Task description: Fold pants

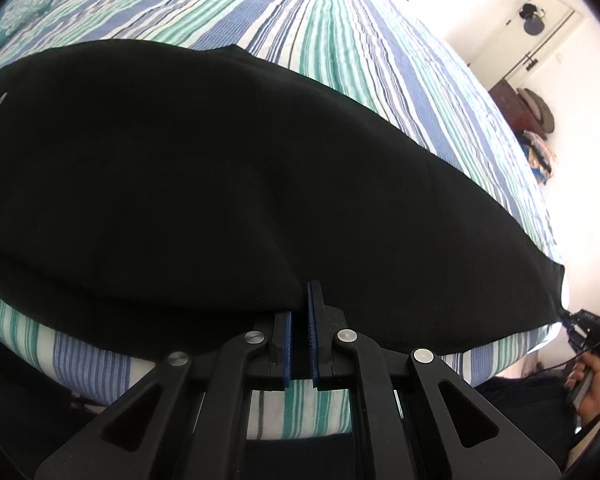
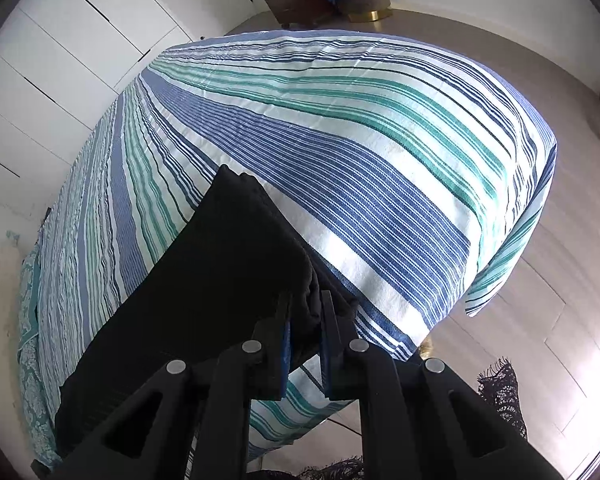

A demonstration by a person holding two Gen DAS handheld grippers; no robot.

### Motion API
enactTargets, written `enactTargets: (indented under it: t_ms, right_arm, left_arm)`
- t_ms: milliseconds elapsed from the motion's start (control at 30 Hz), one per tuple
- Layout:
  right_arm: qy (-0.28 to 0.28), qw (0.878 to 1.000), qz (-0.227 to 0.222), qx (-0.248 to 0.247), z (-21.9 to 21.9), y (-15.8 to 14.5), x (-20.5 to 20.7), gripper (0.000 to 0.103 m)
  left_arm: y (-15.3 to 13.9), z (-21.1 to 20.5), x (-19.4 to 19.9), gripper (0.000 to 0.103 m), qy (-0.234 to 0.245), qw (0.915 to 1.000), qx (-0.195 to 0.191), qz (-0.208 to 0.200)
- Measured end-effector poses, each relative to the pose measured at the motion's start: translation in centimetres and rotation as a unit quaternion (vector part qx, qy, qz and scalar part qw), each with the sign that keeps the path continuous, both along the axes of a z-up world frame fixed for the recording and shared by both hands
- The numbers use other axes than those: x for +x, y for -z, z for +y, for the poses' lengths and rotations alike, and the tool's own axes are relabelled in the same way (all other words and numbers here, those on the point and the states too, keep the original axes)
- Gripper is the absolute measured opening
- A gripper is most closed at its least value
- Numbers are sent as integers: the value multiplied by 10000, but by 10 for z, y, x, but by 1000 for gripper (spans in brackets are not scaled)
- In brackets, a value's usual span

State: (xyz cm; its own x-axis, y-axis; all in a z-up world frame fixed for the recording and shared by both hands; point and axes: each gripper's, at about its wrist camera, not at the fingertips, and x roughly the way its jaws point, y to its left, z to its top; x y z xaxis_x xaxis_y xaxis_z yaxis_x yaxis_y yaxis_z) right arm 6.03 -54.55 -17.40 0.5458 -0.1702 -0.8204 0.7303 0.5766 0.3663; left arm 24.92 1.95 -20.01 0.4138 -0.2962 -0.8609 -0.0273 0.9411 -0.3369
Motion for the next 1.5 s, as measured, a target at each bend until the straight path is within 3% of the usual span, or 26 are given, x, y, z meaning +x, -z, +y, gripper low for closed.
enactTargets:
  t_ms: [200,300,333,367,400,433,500,600,733,800,933,967,1000,1033,1067,1200,1367,1467,1500]
  right_arm:
    - [6,9999,35,-145,5,-2,-1,12]
    - [-35,10000,-59,51,-2,0,-2,16]
    - [16,9993,-351,110,-5,-5,-9,27]
    - [171,9976,-659,97,-9,-12,-21,37]
    - [393,9944,-976,74,-14,-18,-36,59]
    - [610,9914,-1156,63,-17,-22,-49,69]
    - [775,9898,-1173,251,-25,-20,-62,69]
    - [378,9928,-837,773,-25,-2,-51,69]
    - [-249,9938,-570,923,-12,12,-24,69]
    - [-299,9916,-386,1197,-12,23,-13,69]
    - [-193,9848,-650,1600,-15,30,-7,66]
    - [-129,9839,-684,1645,-16,31,-8,61]
    - [-36,9839,-707,1640,-18,32,-9,31]
    - [69,9849,-712,1576,-22,30,-11,11]
    - [100,9845,-858,1528,-21,26,-14,9]
    - [-494,9957,-747,-235,10,-23,-6,9]
    - [-270,9996,-22,11,5,5,2,10]
    - [-372,9990,130,-217,12,0,9,15]
    - [-388,9989,128,-217,11,-2,10,21]
  left_arm:
    - [0,-3,-3,6,128,9998,134,-20]
    - [-2,-2,-4,13,145,9998,144,10]
    - [-5,-1,-5,18,121,9999,110,22]
    - [-7,1,-7,33,113,9999,80,15]
    - [-10,2,-11,46,106,9999,54,-41]
    - [-11,4,-14,48,101,9999,53,-89]
    - [-13,4,-18,48,119,9998,54,-114]
    - [-14,4,-19,48,143,9998,56,-110]
    - [-16,4,-21,48,182,9997,67,-143]
    - [-17,5,-22,48,205,9996,94,-156]
    - [-17,6,-23,48,181,9997,114,-134]
    - [-15,7,-24,48,161,9997,121,-114]
    - [-15,8,-24,48,139,9998,123,-92]
    - [-15,11,-25,48,111,9998,115,-81]
    - [-16,13,-26,48,92,9999,105,-92]
    - [-15,21,-31,49,98,9998,129,-93]
    - [-13,18,-34,50,190,9997,171,-36]
    - [-24,11,-34,60,365,9985,307,-256]
    - [-30,7,-30,65,380,9980,361,-367]
